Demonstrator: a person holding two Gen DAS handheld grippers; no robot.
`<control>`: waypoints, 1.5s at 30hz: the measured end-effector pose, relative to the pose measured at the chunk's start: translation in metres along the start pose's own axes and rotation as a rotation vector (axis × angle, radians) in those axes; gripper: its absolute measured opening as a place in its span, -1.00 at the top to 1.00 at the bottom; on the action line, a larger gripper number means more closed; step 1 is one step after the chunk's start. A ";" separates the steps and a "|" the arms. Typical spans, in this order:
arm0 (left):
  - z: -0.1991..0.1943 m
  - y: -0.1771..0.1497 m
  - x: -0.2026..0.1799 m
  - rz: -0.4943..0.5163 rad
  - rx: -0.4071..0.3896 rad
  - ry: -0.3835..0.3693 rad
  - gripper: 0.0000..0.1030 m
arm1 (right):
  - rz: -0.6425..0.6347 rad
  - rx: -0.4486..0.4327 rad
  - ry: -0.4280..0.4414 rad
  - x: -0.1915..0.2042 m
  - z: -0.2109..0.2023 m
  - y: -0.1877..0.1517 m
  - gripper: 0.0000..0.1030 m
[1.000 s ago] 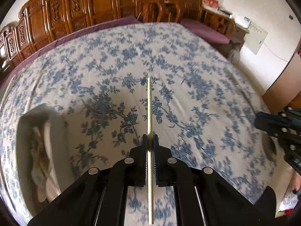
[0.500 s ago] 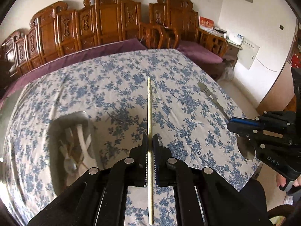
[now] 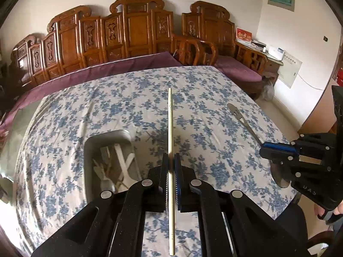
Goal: Organize utensils
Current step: 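Carry the chopstick into the grey tray and open the left gripper while the right carries the spoon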
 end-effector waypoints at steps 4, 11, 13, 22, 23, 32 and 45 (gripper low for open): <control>0.006 0.000 0.018 -0.008 0.007 0.024 0.91 | -0.003 0.000 0.018 0.006 0.009 0.006 0.86; 0.023 0.000 0.047 -0.024 0.032 0.058 0.91 | -0.008 0.019 0.051 0.018 0.033 0.014 0.86; 0.030 -0.002 0.053 -0.026 0.047 0.069 0.91 | -0.009 0.025 0.061 0.021 0.040 0.016 0.86; 0.066 -0.007 0.085 -0.048 0.099 0.098 0.91 | -0.021 0.040 0.106 0.036 0.065 0.029 0.86; 0.070 -0.007 0.087 -0.048 0.103 0.100 0.91 | -0.021 0.041 0.109 0.036 0.067 0.030 0.86; 0.117 -0.025 0.098 -0.037 0.177 0.108 0.91 | -0.004 0.065 0.136 0.036 0.095 0.034 0.86; 0.125 -0.044 0.103 -0.052 0.197 0.101 0.47 | -0.001 0.093 0.146 0.045 0.116 0.035 0.86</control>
Point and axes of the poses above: each gripper's, at about its wrist camera, not at the fingertips, and z roughly the way its jaws point, x to its left, y to its top, the point moved 5 cm from there along z, roughly the way its jaws point, and after that the axes turned 12 degrees about y, right-handed, at the moved point
